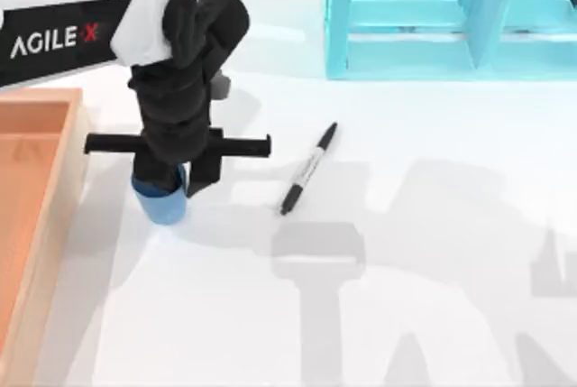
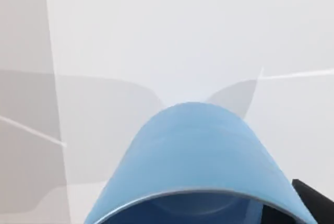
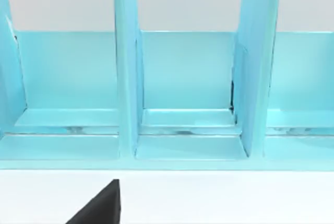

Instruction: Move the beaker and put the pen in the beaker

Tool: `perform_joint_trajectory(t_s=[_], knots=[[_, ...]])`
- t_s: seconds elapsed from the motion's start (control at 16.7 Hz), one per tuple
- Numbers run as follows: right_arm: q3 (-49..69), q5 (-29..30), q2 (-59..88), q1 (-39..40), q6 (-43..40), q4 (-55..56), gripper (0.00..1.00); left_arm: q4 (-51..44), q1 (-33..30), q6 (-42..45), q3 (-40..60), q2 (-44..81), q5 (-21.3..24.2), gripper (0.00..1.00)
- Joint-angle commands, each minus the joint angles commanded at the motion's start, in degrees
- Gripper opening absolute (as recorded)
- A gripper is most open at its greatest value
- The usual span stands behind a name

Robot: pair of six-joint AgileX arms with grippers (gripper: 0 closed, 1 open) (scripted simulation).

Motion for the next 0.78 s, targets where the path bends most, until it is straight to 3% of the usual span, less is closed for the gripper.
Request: perform_joint_trajectory(t_s=[0.66, 0.78], knots=[[0.0, 0.0, 0.0, 0.0, 0.0, 0.0, 1.0, 0.0, 0.0, 0.0, 0.0, 0.0, 0.0, 0.98], [0.0, 0.0, 0.0, 0.0, 0.0, 0.0, 1.0, 0.0, 0.0, 0.0, 0.0, 0.0, 0.0, 1.0]])
